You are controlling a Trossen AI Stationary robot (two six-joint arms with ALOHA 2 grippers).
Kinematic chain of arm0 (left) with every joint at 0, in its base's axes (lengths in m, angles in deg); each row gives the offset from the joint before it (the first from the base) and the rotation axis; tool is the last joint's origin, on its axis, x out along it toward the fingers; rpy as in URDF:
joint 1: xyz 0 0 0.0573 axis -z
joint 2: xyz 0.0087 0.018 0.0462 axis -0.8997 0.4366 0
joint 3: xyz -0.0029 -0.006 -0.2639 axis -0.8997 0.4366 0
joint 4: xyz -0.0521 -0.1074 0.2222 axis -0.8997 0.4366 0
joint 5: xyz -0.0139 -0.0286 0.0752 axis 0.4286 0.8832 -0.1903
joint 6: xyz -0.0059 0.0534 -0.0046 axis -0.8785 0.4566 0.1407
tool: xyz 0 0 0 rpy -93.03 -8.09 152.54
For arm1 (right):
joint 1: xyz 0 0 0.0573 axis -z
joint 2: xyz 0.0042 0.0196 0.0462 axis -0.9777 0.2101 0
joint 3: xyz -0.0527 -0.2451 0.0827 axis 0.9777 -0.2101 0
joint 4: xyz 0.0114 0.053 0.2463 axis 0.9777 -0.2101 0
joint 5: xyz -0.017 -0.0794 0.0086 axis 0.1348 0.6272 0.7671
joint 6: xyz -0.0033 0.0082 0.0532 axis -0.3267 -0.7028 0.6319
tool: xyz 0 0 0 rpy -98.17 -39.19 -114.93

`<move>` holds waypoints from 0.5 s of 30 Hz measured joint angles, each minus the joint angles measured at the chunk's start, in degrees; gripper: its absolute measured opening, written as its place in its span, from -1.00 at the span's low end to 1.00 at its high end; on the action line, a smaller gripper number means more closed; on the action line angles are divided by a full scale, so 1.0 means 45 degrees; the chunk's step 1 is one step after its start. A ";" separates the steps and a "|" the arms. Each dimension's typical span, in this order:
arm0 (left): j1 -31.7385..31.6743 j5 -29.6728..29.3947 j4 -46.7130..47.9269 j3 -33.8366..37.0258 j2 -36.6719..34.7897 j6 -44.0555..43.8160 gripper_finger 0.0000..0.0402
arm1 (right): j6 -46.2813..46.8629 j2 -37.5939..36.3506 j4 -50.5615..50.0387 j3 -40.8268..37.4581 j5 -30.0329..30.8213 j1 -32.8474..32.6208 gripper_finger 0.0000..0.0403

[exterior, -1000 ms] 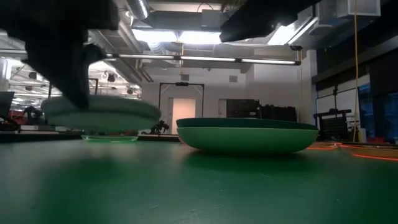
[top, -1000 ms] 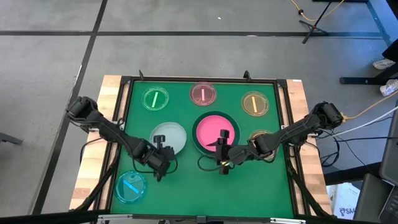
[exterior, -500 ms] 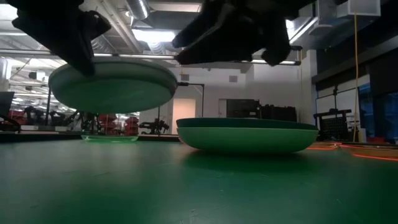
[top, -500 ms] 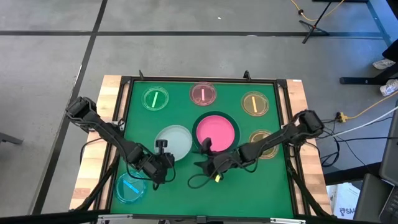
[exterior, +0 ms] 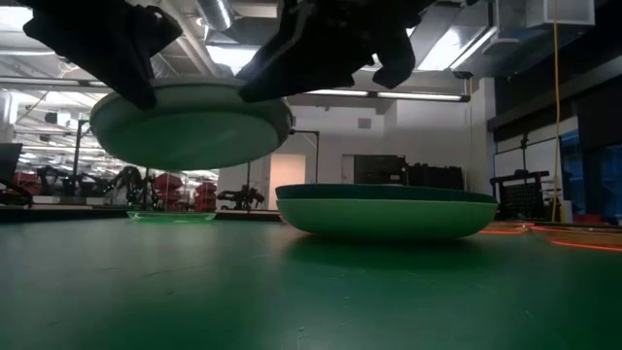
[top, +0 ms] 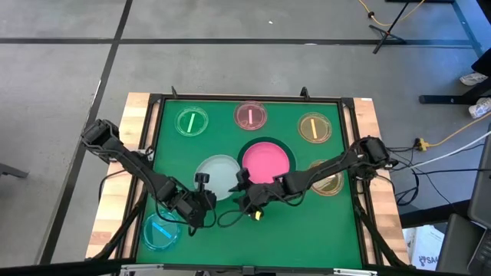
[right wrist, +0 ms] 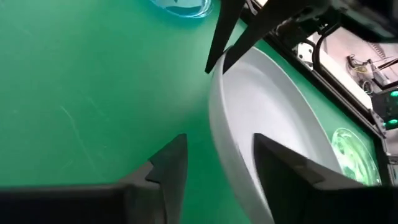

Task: Stack plastic plates
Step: Stack the light blue plate on top of the pink plate

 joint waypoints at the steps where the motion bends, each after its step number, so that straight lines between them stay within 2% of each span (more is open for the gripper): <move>1: 0.0002 -0.0066 -0.0026 -0.0003 0.0000 0.0056 -0.97 | 0.0041 0.0000 0.0016 0.0000 -0.0016 0.0004 -0.21; 15: 0.0019 -0.0132 -0.0304 -0.0003 0.0000 0.0425 -0.97 | 0.0639 -0.0015 -0.0570 0.0005 -0.0825 0.0346 -0.77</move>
